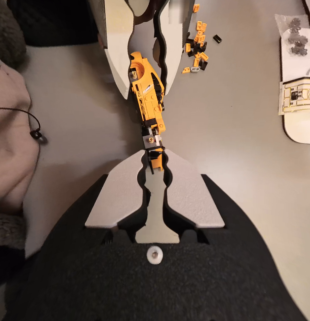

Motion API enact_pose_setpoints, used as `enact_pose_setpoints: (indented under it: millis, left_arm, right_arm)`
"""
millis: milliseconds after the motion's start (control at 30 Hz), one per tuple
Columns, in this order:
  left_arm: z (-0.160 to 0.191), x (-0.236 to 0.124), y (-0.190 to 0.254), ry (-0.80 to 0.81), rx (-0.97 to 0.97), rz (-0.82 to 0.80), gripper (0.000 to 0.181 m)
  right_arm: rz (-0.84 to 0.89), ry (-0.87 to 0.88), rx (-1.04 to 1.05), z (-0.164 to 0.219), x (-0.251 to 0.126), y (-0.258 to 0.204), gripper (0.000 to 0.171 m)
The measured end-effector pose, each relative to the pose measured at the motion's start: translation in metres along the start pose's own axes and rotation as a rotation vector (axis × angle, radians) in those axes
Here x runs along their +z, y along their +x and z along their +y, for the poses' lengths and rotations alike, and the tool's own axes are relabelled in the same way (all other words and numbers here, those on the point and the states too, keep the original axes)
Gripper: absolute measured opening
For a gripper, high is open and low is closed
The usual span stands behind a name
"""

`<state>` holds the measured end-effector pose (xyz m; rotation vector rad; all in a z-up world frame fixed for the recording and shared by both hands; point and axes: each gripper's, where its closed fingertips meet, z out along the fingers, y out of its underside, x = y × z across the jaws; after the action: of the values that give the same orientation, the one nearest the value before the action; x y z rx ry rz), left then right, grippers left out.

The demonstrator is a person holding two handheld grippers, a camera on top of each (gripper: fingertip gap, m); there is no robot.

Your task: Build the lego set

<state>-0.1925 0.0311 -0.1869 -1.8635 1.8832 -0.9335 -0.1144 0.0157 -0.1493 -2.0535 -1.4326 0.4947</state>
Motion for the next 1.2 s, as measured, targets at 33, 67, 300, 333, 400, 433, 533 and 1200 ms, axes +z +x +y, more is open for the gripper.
enact_pose_setpoints:
  millis: [33, 67, 300, 333, 400, 433, 533, 1200]
  left_arm:
    - [0.0, 0.0, 0.0, 0.002, 0.001, 0.0, 0.051]
    - [-0.0001, 0.0, 0.0002, 0.003, 0.003, -0.001, 0.051]
    - [0.0003, -0.0003, 0.0009, 0.012, 0.006, 0.001, 0.051]
    - [0.0003, -0.0004, 0.0009, 0.013, 0.007, 0.002, 0.051]
    - [0.0003, -0.0004, 0.0008, 0.016, 0.007, 0.004, 0.051]
    - [0.0002, -0.0004, 0.0008, 0.017, 0.008, 0.006, 0.051]
    - [0.0001, -0.0003, 0.0009, 0.023, 0.012, 0.013, 0.051]
    - [0.0002, 0.0, 0.0007, 0.028, -0.016, 0.026, 0.051]
  right_arm:
    - [0.007, 0.004, 0.025, -0.0004, 0.0003, -0.001, 0.013]
    - [0.017, -0.001, 0.046, -0.0001, 0.0011, -0.0011, 0.013]
    - [0.029, -0.029, 0.102, 0.0039, 0.0062, -0.0015, 0.011]
    - [0.025, -0.025, 0.105, 0.0039, 0.0062, -0.0017, 0.01]
    - [0.015, -0.02, 0.1, 0.0039, 0.006, -0.0023, 0.008]
    - [0.01, -0.017, 0.09, 0.004, 0.0059, -0.0026, 0.008]
    - [-0.008, -0.018, 0.06, 0.0042, 0.0057, -0.0042, 0.008]
    - [-0.124, -0.033, 0.134, 0.0053, 0.0062, -0.0064, 0.007]
